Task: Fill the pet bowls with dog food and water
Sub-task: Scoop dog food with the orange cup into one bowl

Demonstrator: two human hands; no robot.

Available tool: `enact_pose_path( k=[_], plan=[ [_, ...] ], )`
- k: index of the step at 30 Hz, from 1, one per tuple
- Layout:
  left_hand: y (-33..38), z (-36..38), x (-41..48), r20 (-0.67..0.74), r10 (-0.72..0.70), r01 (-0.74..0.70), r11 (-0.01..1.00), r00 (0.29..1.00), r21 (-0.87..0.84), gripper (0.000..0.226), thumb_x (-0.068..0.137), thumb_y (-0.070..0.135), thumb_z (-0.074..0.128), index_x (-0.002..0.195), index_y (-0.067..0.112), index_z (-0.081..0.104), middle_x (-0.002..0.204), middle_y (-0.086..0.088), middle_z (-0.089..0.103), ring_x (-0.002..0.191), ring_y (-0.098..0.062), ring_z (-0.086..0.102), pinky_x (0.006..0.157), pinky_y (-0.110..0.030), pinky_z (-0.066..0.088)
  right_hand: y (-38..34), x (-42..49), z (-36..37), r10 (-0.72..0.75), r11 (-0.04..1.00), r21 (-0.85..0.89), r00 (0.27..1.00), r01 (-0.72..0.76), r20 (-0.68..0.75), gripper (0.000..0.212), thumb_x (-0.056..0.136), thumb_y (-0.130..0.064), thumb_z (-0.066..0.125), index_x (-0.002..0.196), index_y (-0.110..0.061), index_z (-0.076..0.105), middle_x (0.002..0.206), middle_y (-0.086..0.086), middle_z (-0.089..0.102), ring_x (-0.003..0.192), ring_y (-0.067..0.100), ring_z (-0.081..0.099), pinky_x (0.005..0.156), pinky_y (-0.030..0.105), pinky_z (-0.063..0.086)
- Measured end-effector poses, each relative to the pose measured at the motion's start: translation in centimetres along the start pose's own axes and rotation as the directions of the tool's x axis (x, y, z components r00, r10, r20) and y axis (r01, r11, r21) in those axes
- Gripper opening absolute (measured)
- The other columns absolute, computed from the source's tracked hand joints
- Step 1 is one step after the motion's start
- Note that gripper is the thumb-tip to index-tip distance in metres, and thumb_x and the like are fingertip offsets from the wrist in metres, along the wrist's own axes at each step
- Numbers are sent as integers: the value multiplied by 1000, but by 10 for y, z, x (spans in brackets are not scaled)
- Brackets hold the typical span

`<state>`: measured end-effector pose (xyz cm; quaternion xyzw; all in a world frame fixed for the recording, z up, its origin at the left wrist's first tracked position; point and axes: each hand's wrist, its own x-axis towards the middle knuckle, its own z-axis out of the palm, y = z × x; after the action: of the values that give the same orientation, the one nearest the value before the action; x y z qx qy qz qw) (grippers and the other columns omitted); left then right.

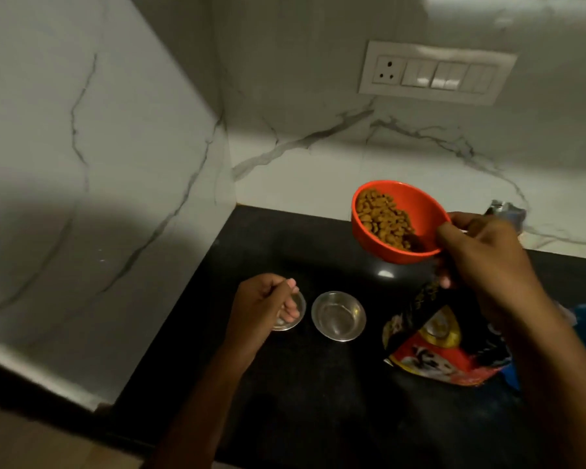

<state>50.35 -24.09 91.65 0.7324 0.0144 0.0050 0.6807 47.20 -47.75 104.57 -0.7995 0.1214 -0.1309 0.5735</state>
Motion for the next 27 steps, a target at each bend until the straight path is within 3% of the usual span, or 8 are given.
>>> enact_pose_path(
  k=[4,11,14,17,20,22,25,27],
  plan=[
    [4,-13,4,35,38,-37,999,999,-26,20,93,14,60,80,2,69,64,-19,67,58,-33,66,59,-33,56,6,2,29,16,999,-31,999,-14,52,23,94,-2,45,94,3,68,39,5,54,26,12,45,31,14,34],
    [-5,-33,17,58,38,-37,999,998,-25,12,91,10,62,85,5,71,65,-12,69,61,-29,68,58,-30,57,37,7,84,33,999,-2,990,-33,135,21,97,-1,43,103,-4,63,54,15,57,27,12,48,31,17,37],
    [-42,-43,25,-23,-22,24,995,1000,97,9,90,9,63,85,8,70,65,-11,69,57,-22,67,57,-31,56,64,8,106,48,998,-51,986,-41,157,16,97,-1,46,99,-8,60,49,8,58,29,14,50,33,20,40],
    [-82,-46,32,-141,-108,136,969,984,204,10,88,9,66,93,2,71,68,-5,68,56,-21,66,58,-34,57,98,11,125,40,988,-155,988,-17,146,13,92,-3,51,96,-8,62,56,12,63,36,21,56,38,27,46],
    [-102,-40,38,-201,-245,275,951,949,141,30,86,13,71,109,-5,64,78,-11,67,58,-27,67,60,-39,60,125,17,139,-6,958,-285,994,38,112,11,84,-11,58,87,-19,64,63,8,68,51,24,64,55,38,56],
    [-107,-34,42,-180,-312,334,937,933,105,34,86,14,71,113,-6,62,74,-14,67,58,-32,69,63,-45,61,136,21,144,-11,946,-320,995,43,101,14,82,-12,59,86,-25,61,64,4,67,53,19,65,60,41,58],
    [-112,-30,48,-175,-381,396,917,908,57,30,87,10,69,112,-5,61,69,-14,65,55,-32,67,65,-49,61,146,25,150,-36,929,-362,993,76,114,18,83,-10,57,100,-13,65,64,-2,65,47,7,62,60,36,58],
    [-115,-29,50,-193,-415,430,902,889,40,31,88,9,68,115,-4,60,80,-19,67,55,-33,68,64,-48,61,149,28,154,-60,916,-387,988,111,140,25,85,-11,57,108,-8,66,71,-1,67,49,6,60,59,30,56]
  ],
)
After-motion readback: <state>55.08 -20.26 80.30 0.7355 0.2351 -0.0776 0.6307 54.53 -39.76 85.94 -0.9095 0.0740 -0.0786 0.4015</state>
